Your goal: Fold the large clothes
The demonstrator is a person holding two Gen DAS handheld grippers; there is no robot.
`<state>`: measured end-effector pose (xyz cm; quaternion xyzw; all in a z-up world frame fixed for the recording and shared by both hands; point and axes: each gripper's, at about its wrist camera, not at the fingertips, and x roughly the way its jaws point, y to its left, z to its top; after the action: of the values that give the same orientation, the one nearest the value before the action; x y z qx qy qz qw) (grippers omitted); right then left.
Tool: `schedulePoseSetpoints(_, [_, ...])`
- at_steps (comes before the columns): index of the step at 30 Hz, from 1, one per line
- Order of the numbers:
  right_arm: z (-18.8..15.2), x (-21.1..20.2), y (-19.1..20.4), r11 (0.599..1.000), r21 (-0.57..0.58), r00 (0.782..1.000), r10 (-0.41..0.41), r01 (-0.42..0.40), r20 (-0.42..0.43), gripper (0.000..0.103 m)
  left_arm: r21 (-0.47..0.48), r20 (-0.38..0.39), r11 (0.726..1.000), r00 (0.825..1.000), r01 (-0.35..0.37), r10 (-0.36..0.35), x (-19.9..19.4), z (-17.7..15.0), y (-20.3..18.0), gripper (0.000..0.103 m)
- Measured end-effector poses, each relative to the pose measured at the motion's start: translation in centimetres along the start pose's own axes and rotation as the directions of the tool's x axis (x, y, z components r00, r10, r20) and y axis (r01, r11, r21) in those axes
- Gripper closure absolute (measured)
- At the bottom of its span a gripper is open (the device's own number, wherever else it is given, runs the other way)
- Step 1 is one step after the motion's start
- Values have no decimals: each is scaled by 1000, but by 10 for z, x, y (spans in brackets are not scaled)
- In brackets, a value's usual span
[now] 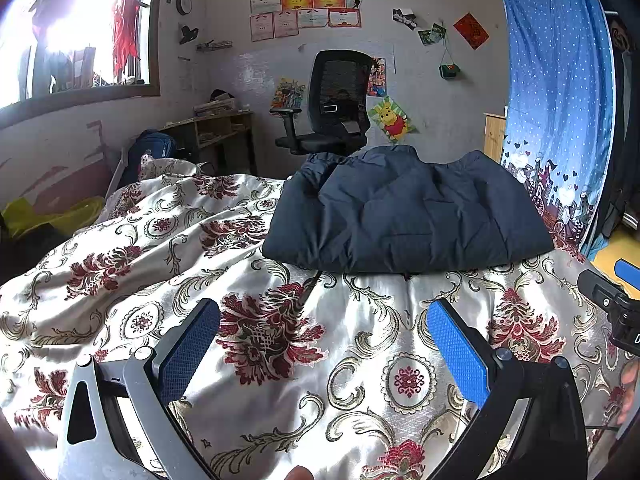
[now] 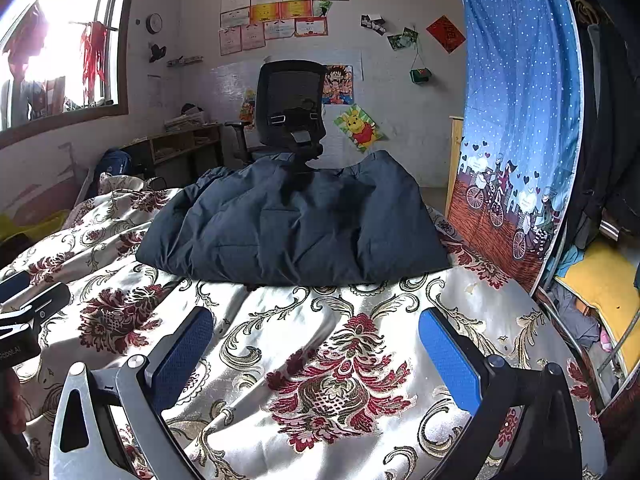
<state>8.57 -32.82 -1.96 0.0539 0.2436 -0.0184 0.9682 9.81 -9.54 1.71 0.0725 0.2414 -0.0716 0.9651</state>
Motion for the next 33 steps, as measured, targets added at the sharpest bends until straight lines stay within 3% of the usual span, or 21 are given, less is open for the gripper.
schedulePoseSetpoints(33, [0, 0, 0, 1000, 1, 1000, 0, 0, 0, 0, -3, -1, 1000, 1000, -1, 1, 0, 0, -3, 1])
